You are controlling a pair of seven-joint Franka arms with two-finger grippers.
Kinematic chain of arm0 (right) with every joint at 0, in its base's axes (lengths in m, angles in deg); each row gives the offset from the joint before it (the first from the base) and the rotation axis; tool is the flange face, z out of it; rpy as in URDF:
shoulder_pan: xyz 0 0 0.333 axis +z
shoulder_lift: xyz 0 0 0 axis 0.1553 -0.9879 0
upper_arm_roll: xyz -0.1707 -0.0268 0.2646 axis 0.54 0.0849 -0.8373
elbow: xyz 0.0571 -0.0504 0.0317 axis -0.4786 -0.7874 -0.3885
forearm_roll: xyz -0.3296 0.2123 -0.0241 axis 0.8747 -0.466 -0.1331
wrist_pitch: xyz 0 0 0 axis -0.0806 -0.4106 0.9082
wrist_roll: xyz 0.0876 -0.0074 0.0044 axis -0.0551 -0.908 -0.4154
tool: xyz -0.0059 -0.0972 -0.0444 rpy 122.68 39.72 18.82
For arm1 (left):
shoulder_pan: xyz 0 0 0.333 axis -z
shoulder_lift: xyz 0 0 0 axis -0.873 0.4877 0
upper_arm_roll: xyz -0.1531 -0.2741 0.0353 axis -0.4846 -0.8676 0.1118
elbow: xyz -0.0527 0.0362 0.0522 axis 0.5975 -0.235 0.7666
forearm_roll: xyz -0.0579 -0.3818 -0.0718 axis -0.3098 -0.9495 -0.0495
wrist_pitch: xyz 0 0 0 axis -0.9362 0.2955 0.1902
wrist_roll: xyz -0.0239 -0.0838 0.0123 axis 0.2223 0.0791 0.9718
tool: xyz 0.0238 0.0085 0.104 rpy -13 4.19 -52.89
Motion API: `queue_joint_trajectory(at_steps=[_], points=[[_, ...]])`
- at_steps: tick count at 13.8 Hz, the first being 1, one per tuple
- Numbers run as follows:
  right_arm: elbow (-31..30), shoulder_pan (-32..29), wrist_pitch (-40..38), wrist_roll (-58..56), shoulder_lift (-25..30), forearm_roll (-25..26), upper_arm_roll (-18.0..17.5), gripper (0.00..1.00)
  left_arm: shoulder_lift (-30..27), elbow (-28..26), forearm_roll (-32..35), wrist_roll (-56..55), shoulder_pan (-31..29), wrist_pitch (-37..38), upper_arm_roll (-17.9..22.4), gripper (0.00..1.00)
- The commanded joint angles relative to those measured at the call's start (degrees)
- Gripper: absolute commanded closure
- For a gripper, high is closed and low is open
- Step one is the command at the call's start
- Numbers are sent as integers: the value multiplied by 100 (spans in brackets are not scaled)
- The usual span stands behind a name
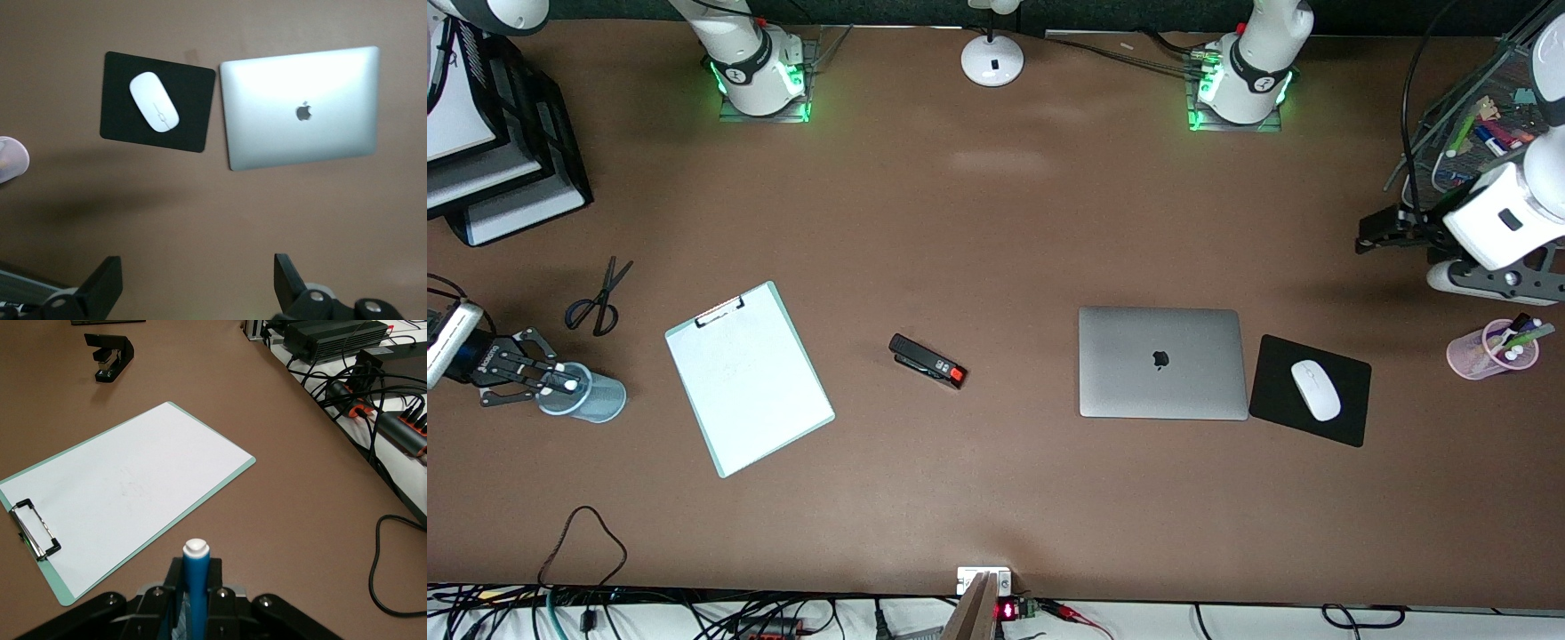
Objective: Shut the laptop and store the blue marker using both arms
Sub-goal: 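Release the blue marker into the mesh cup with the right gripper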
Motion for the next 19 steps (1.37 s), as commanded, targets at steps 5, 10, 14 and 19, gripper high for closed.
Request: queue_joint_trajectory(at_steps=[5, 10, 14, 19], points=[[-29, -189, -304, 479, 10, -138, -67, 0, -1133, -929, -272, 269, 204, -1169, 607, 0], [6, -136, -393, 1174, 151, 37, -59, 0, -659, -49, -473, 287, 213, 395, 1027, 0], [199, 39, -393, 2534, 563, 1011, -94, 0, -588, 145, -439, 269, 494, 386, 1020, 0], [375, 723, -481, 3933, 1038, 2031, -67, 0, -448, 364, -316, 278, 521, 404, 985, 0]])
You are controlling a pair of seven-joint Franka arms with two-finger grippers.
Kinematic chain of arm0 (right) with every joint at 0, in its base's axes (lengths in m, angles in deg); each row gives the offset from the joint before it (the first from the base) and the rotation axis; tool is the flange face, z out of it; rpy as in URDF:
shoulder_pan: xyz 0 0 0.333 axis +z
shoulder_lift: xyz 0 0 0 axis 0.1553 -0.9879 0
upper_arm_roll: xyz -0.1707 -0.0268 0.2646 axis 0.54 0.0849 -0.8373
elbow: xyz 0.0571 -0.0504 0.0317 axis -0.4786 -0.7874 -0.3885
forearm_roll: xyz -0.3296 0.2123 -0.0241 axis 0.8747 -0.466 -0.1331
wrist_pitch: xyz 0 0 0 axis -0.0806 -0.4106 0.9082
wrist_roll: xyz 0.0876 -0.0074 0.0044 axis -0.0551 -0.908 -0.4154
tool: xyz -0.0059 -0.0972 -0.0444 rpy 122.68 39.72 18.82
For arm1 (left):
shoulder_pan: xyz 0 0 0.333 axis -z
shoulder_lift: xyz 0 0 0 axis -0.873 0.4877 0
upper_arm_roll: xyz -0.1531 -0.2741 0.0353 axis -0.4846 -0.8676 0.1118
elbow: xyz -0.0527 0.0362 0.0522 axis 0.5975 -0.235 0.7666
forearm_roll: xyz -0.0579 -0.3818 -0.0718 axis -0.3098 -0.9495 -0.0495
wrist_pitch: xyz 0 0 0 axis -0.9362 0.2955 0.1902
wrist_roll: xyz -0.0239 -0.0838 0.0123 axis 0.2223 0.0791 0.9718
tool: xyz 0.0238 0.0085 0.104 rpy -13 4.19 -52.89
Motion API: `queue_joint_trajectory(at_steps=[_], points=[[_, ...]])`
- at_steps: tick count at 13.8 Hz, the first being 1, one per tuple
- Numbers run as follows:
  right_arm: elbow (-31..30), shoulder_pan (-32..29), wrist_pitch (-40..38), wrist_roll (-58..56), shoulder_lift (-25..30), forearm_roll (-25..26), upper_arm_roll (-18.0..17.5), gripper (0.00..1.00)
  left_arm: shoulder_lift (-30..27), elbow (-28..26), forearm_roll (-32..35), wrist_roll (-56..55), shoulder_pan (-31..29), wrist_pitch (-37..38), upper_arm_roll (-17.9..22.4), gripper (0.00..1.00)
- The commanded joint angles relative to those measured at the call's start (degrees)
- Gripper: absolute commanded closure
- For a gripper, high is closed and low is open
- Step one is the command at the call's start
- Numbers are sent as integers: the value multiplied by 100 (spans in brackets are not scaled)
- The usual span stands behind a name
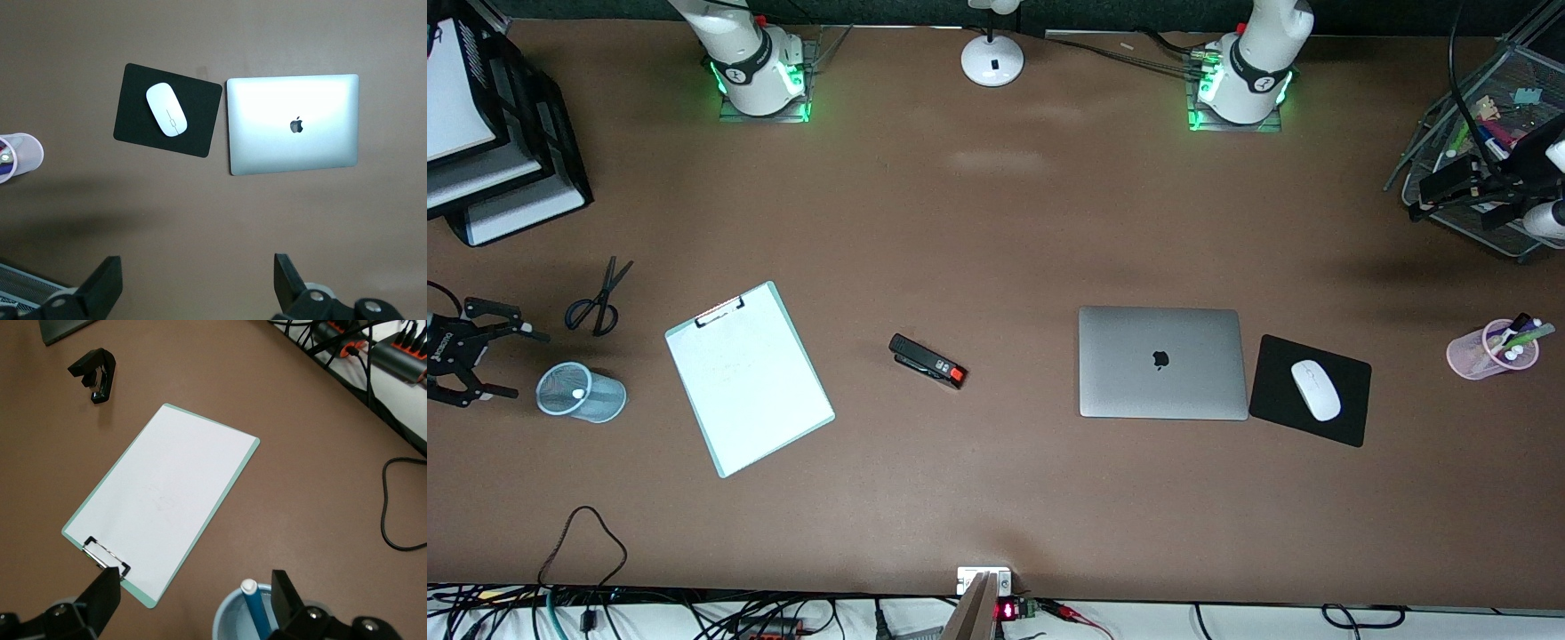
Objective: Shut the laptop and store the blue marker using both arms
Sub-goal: 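Release the blue marker into the mesh cup with the right gripper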
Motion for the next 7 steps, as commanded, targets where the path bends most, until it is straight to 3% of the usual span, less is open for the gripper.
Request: queue_joint_trajectory(at_steps=[1, 5, 7], points=[[143, 385, -73, 873, 237, 621, 27, 0, 215, 388, 42, 66, 40, 179, 54, 0], [143, 974, -160, 2453, 553, 1404, 9, 0, 215, 388, 16, 5, 14, 206, 46, 0], [143, 1133, -440, 3446, 650, 1476, 1, 0, 215, 380, 33, 13, -21, 206, 46, 0]])
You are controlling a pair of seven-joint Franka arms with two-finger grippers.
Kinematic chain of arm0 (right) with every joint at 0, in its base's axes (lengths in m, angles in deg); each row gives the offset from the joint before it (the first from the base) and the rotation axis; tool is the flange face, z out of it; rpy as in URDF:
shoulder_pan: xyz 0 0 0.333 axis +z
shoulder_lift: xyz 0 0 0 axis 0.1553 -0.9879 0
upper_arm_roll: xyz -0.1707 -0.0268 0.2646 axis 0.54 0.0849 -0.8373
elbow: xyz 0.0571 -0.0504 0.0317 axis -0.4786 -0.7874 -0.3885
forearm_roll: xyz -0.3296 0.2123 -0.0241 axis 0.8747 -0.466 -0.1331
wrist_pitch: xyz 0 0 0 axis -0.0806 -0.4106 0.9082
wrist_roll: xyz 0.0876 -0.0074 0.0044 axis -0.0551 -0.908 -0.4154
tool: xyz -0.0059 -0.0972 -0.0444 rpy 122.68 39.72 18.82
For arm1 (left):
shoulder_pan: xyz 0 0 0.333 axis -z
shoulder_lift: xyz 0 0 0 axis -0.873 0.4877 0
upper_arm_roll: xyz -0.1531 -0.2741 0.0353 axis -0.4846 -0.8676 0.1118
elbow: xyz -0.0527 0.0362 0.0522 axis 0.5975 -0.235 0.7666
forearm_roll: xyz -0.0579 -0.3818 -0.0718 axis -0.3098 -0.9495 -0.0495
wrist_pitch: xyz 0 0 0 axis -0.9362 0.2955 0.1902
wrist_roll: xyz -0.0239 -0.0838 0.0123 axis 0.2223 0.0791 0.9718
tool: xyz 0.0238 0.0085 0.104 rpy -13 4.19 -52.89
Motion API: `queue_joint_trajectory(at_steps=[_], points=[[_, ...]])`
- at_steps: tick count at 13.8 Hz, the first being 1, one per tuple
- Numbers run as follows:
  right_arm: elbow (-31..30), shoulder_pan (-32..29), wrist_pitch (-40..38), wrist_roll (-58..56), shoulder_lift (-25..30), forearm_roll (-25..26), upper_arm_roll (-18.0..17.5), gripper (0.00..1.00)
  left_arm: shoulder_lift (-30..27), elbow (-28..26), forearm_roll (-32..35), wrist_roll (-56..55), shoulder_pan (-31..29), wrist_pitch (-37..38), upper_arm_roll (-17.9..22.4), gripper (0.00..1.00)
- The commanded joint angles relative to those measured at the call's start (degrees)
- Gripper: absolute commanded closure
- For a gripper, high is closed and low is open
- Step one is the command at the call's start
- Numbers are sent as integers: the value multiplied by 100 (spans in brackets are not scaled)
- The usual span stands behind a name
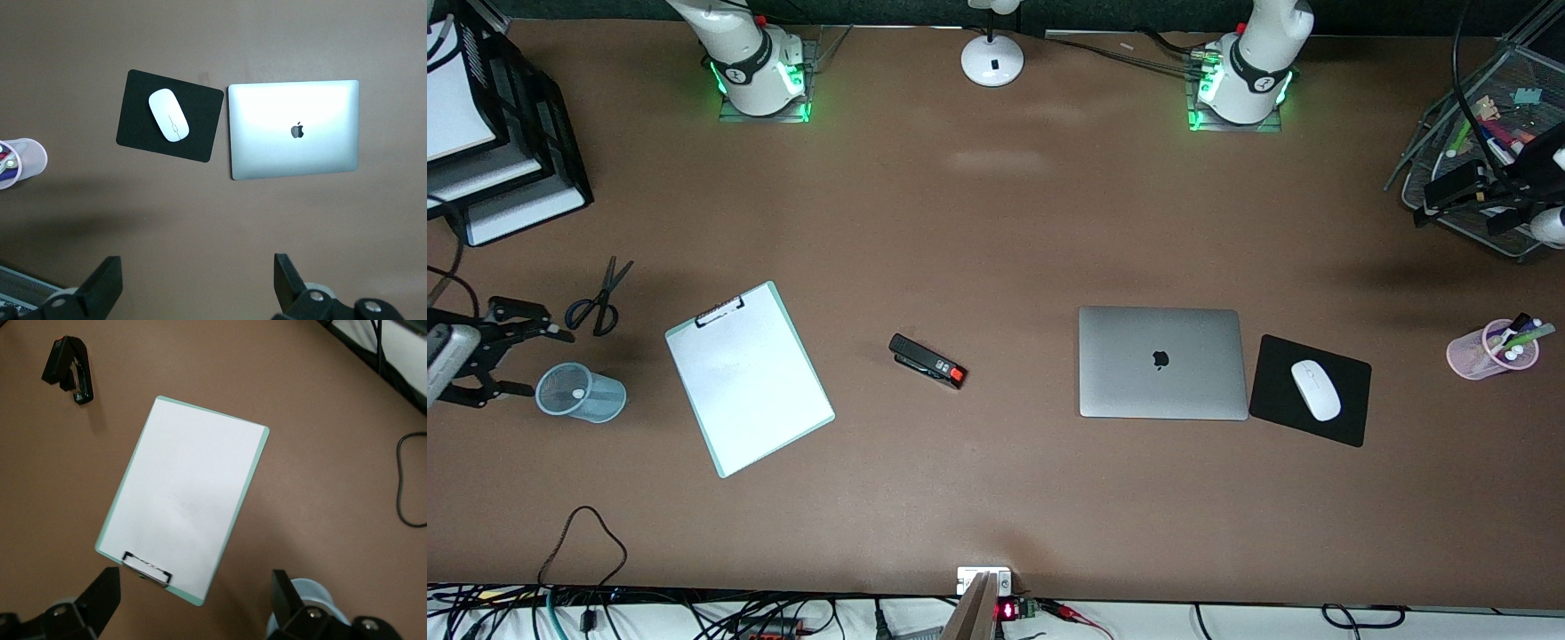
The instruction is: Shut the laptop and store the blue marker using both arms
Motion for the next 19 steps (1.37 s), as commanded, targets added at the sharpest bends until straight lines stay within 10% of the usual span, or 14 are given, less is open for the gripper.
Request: queue_joint_trajectory(at_steps=[1, 19], points=[[-5, 199, -393, 1121, 121, 162, 15, 0, 83, 191, 42, 5, -3, 162, 36, 0], [-5, 1966, -1001, 5308, 622, 1487, 15, 0, 92, 200, 216, 14, 41, 109, -8, 0]])
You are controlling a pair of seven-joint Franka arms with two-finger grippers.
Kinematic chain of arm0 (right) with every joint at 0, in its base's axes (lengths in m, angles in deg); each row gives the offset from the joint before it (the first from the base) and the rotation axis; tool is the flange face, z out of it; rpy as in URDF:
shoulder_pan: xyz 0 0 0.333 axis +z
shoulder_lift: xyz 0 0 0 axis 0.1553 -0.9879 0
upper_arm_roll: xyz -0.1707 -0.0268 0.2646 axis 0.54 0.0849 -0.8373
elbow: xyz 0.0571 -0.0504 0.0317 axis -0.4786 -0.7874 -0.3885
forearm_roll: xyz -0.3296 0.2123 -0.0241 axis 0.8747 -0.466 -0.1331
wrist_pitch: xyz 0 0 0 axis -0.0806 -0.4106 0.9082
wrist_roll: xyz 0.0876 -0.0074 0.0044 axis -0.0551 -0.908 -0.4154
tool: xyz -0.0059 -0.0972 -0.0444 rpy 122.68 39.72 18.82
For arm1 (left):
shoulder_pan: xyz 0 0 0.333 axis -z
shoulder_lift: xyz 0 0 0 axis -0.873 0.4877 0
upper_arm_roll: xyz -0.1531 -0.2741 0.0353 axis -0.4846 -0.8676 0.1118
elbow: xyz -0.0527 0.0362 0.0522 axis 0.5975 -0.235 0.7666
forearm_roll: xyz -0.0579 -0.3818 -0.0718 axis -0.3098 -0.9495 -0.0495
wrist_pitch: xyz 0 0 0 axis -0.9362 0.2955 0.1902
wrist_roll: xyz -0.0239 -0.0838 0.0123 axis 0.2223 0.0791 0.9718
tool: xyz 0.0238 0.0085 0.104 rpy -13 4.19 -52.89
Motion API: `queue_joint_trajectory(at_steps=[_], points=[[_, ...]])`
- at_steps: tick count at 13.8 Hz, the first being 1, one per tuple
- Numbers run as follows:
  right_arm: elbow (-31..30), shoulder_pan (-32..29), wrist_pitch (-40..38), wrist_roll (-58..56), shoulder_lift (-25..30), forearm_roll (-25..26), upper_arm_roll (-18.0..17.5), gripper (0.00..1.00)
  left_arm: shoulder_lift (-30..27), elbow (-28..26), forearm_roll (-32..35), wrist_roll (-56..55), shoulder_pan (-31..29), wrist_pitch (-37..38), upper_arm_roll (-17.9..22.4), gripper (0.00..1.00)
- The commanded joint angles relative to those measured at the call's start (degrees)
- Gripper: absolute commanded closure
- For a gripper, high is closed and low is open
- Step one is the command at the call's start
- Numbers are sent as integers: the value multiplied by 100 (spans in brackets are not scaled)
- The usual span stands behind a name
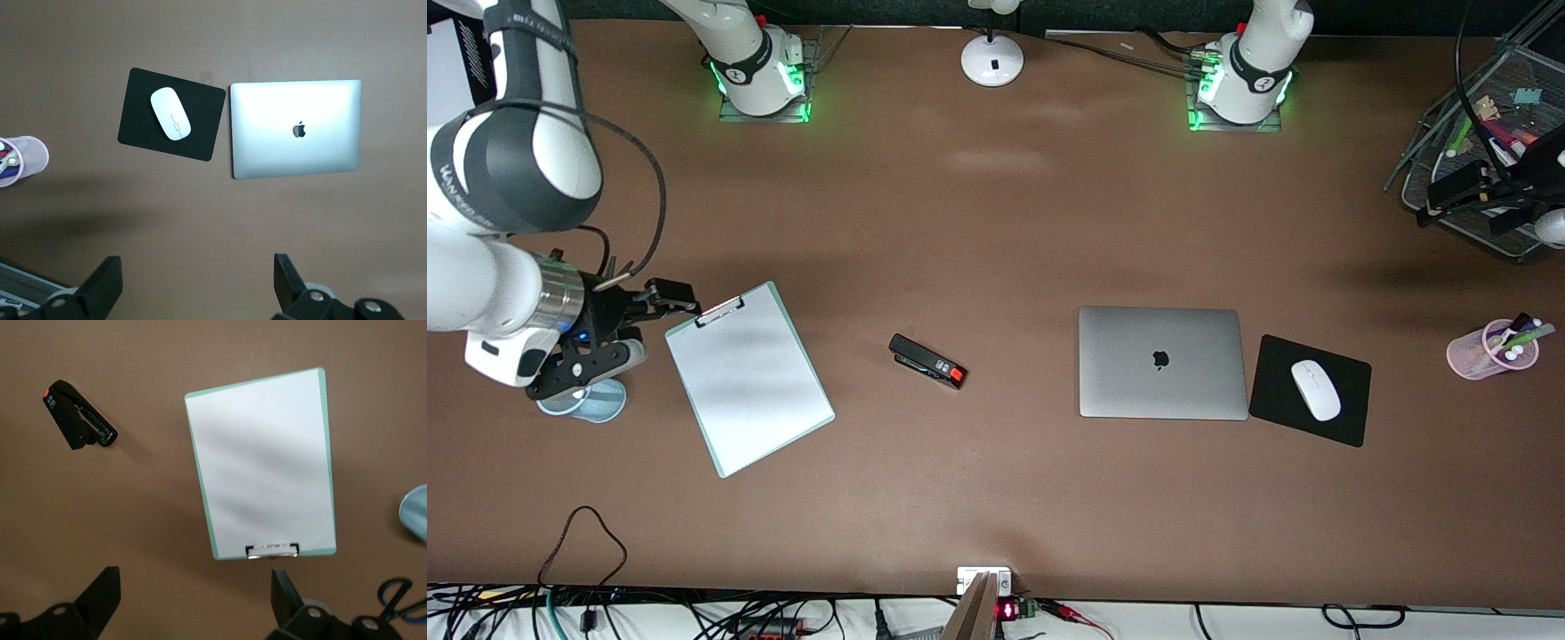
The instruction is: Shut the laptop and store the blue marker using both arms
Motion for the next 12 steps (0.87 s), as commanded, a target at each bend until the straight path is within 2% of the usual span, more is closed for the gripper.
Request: queue_joint_trajectory(at_steps=[1, 3, 12], points=[[-20, 179, -121, 299, 90, 474, 17, 0, 79, 188, 201, 14, 39, 92, -51, 0], [-37, 364, -208, 439, 196, 774, 25, 0, 88, 188, 201, 14, 31, 92, -51, 0], [-28, 198, -578, 651, 328, 784, 87, 0, 79, 197, 201, 14, 30, 110, -60, 0]])
